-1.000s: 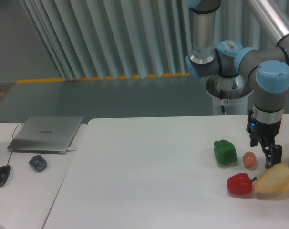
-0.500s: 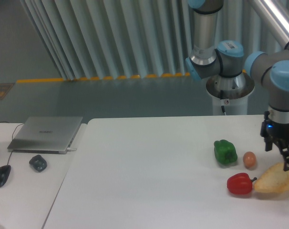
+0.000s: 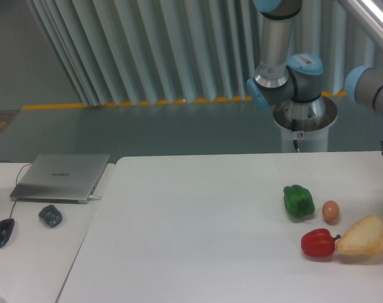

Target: Place the yellow pepper on the table

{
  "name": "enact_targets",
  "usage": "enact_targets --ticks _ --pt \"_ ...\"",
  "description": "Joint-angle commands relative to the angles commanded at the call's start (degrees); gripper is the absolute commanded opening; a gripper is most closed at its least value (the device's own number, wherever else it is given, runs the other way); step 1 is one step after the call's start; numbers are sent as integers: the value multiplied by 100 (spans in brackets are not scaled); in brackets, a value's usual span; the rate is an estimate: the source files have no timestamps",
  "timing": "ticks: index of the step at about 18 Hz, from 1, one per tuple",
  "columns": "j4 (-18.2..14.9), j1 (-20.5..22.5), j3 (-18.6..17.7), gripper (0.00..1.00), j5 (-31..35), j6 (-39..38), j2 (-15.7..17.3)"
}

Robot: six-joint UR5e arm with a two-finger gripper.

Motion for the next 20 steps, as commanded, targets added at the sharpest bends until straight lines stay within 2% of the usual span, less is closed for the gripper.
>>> enact_targets --ticks 3,7,10,13,20 --pt "17 360 18 100 -44 712 -27" --pt "-9 807 -44 100 -96 486 -176" --pt "-122 1134 -105 100 -685 468 -185" --pt "-351 1170 -114 100 -677 459 -185" --pt "-475 1337 -123 100 -650 547 -264"
